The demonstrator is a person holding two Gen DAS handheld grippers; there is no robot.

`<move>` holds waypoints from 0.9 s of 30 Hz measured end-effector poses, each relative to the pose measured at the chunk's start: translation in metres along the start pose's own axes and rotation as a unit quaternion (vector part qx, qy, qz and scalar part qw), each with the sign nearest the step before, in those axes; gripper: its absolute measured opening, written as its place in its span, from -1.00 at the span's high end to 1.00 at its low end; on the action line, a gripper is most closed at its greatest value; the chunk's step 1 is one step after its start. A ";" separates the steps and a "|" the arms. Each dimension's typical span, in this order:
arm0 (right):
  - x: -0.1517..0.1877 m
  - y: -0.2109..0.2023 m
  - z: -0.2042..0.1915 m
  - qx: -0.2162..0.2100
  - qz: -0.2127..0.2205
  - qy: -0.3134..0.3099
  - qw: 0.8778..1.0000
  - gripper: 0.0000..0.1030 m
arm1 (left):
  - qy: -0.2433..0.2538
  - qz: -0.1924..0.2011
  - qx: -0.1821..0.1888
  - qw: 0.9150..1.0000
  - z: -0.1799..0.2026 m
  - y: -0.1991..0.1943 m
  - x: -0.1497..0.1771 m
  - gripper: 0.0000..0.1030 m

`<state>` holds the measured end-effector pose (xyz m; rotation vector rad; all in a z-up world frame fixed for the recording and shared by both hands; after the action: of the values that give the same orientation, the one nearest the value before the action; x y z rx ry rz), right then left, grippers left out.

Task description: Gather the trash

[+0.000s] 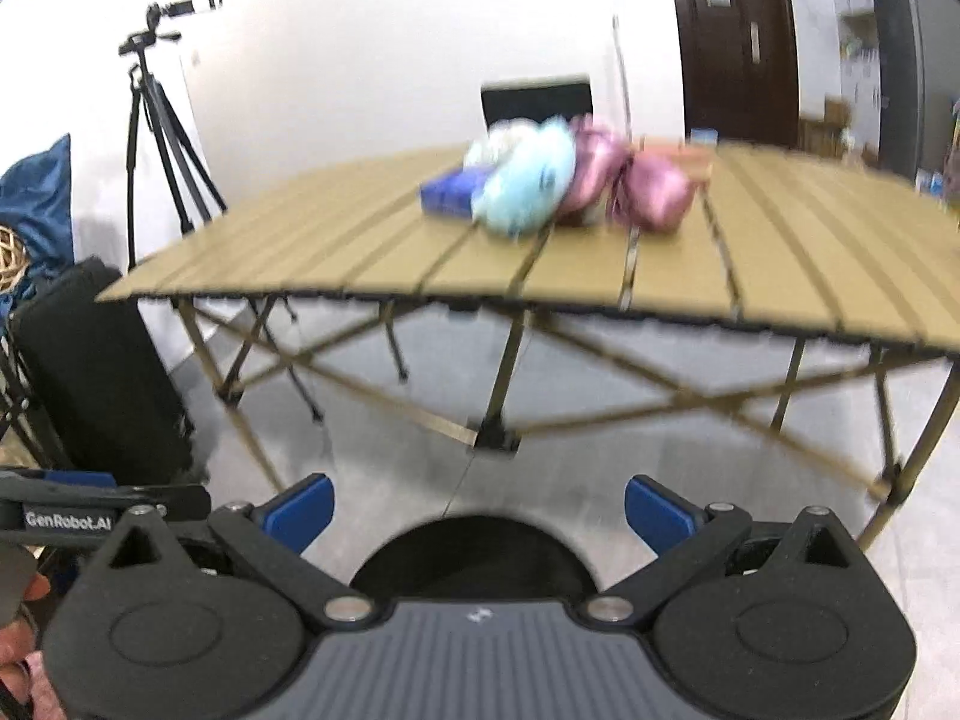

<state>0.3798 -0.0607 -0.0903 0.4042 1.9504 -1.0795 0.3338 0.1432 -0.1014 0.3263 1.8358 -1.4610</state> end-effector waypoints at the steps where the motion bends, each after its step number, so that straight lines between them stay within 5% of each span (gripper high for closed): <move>1: -0.006 -0.002 0.002 0.004 0.011 -0.004 1.000 -1.00 | 0.000 0.009 0.002 1.000 0.003 -0.003 -0.007 -1.00; 10: -0.054 -0.024 0.028 0.072 0.114 -0.044 0.990 -1.00 | -0.001 0.066 0.011 0.998 0.028 -0.015 -0.062 -1.00; 15: -0.076 -0.022 0.045 0.088 0.143 -0.047 0.985 -1.00 | -0.009 0.098 0.014 0.995 0.043 -0.016 -0.096 -1.00; 27: -0.105 0.004 0.098 0.084 0.176 -0.018 0.981 -1.00 | -0.009 0.103 0.038 0.994 0.099 0.015 -0.139 -1.00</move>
<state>0.4955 -0.1259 -0.0351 0.7845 1.6794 -1.0132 0.4770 0.0916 -0.0226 0.5220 1.6821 -1.3872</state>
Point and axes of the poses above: each gripper's, at about its wrist camera, not at the fingertips, and y roughly the way its jaws point, z to its right, x to its underside, the point moved 10 cm from there along y, roughly the way its jaws point, and after that the axes turned 10 degrees about -x, right-handed, at the moved point
